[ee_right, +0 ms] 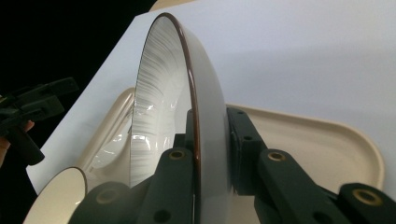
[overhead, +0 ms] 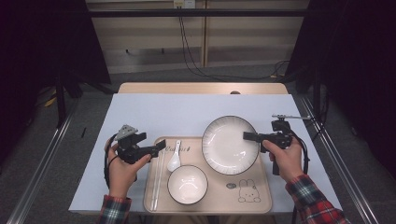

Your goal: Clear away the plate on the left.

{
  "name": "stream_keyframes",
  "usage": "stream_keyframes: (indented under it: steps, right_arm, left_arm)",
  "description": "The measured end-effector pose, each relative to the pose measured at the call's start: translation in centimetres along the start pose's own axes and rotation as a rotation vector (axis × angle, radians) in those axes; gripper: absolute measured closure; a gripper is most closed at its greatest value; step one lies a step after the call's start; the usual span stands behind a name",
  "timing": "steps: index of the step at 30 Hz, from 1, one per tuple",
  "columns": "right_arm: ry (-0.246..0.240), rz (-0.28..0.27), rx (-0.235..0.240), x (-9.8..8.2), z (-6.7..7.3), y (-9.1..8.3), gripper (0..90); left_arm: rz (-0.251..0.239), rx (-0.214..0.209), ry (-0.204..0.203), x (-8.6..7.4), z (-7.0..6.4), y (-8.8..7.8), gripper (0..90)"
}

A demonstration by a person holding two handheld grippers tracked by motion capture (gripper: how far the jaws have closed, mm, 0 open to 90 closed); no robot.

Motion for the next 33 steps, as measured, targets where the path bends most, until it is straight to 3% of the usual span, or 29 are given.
stream_keyframes:
  steps: [10,25,33]
  right_arm:
    - [-0.011,0.036,-0.020,-0.9,-0.7,0.5,80.7]
    - [-0.025,0.066,-0.018,-1.7,-0.7,1.2,80.6]
    - [-0.015,0.082,0.007,-2.1,-0.8,1.4,80.6]
  left_arm:
    - [0.003,-0.001,-0.013,-0.3,0.2,0.0,8.7]
    - [-0.008,0.020,-0.030,-0.5,0.6,-0.1,8.9]
    - [-0.002,0.024,-0.031,-0.6,0.6,0.0,8.9]
Point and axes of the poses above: each handheld gripper's, and its own axes: y roughly forward along the jaws, x roughly out of its top, z roughly to its left, the point moved 4 cm from there along y, roughly forward along the jaws, and after that the axes turned 2 degrees about x, right-handed, at the moved point
